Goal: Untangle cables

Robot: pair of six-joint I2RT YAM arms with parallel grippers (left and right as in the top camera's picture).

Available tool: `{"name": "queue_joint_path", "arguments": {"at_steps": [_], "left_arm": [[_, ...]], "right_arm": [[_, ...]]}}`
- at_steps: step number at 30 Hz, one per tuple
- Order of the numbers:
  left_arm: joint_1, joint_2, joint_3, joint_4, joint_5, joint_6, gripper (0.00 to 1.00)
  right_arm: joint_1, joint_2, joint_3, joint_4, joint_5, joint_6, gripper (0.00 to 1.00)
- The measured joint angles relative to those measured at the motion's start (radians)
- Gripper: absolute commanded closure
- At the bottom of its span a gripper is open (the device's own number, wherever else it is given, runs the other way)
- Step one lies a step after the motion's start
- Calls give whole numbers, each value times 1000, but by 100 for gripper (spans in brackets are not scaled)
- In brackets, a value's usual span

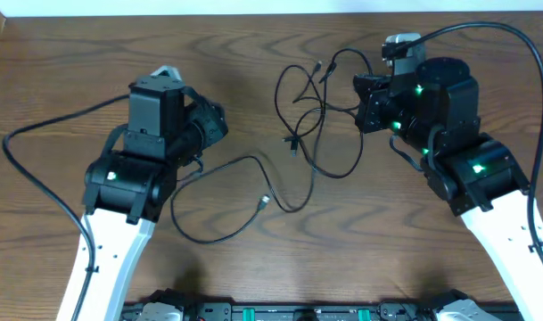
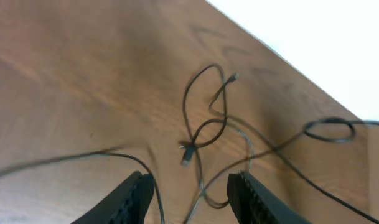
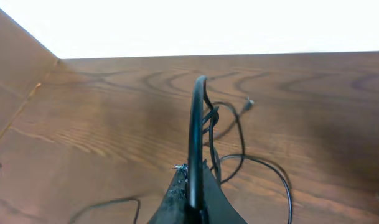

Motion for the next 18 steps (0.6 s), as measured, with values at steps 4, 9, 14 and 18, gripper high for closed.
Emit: {"name": "queue_joint_path", "arguments": {"at_steps": [4, 9, 14, 18], "left_arm": [[0, -39, 86, 1, -2, 89, 39], [0, -121, 228, 14, -34, 172, 37], [0, -174, 256, 11, -45, 203, 17], [0, -156, 255, -6, -34, 206, 8]], "right_arm": [[0, -3, 3, -31, -9, -6, 99], [0, -3, 3, -48, -16, -14, 99], [0, -3, 3, -49, -17, -15, 98], [0, -3, 3, -53, -18, -16, 94]]}}
